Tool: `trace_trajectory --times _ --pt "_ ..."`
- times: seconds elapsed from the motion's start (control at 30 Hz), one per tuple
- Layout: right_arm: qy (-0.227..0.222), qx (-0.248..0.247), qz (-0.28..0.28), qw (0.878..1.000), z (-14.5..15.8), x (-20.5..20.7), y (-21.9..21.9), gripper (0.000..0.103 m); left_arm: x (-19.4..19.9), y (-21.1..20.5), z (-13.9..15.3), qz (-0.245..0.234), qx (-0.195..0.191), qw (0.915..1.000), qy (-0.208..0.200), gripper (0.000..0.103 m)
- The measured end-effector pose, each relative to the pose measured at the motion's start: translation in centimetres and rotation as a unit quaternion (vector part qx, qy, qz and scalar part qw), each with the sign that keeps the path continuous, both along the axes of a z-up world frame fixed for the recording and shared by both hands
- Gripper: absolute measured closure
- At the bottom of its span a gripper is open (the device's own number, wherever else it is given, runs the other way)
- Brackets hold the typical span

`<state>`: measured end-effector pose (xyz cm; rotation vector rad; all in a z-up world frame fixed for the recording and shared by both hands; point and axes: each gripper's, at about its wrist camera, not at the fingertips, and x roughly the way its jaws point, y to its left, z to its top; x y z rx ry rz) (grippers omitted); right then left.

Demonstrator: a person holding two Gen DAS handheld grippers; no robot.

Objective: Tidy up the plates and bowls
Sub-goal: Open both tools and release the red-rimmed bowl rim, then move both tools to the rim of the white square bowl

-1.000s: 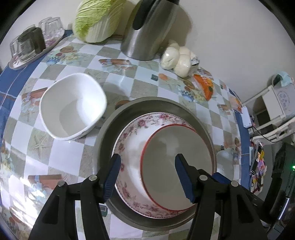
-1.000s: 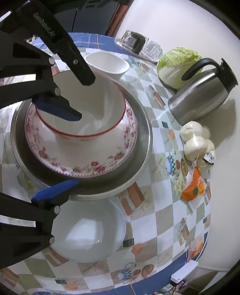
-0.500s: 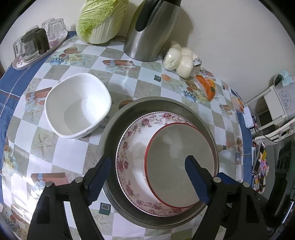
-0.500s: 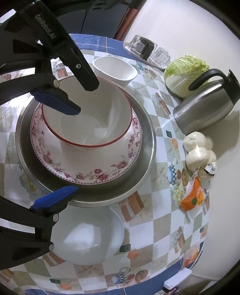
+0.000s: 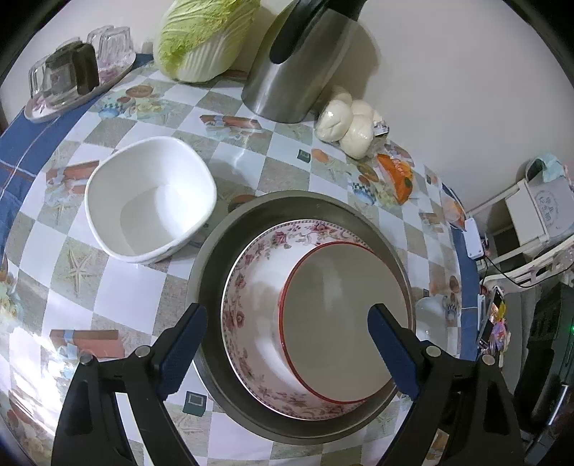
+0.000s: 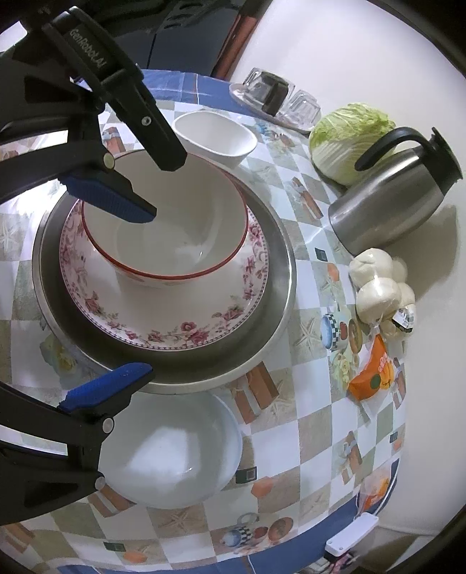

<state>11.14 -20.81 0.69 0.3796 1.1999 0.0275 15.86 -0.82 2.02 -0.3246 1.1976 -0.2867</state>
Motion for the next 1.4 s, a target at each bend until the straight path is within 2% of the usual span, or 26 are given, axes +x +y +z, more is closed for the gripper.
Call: trace_trajectory --times 0.17,0.3,0.7,1.1,1.4 --pt "-0.008 0.001 -0.002 1.000 0.3 -0.1 -0.1 0.019 0.0 -0.1 0.1 -0.007 -0.013 0.9999 -0.004 0.012" --pt "-0.009 -0.005 -0.005 1.000 0.4 -0.2 -0.2 0.012 0.0 0.1 0.1 -0.007 -0.023 0.9997 -0.004 0.009" --pt "-0.021 -0.014 0.007 1.000 1.7 -0.1 1.7 0.010 0.0 2.4 1.3 0.013 0.008 0.9996 -0.025 0.008" --pt "-0.041 -0.035 0.038 0.998 3.2 0.2 6.7 0.008 0.1 8.6 2.9 0.064 0.009 0.9969 -0.044 0.008" --pt "-0.037 -0.023 0.060 0.997 2.1 0.9 10.9 0.008 0.3 14.5 1.9 0.120 -0.005 0.9925 -0.024 0.008"
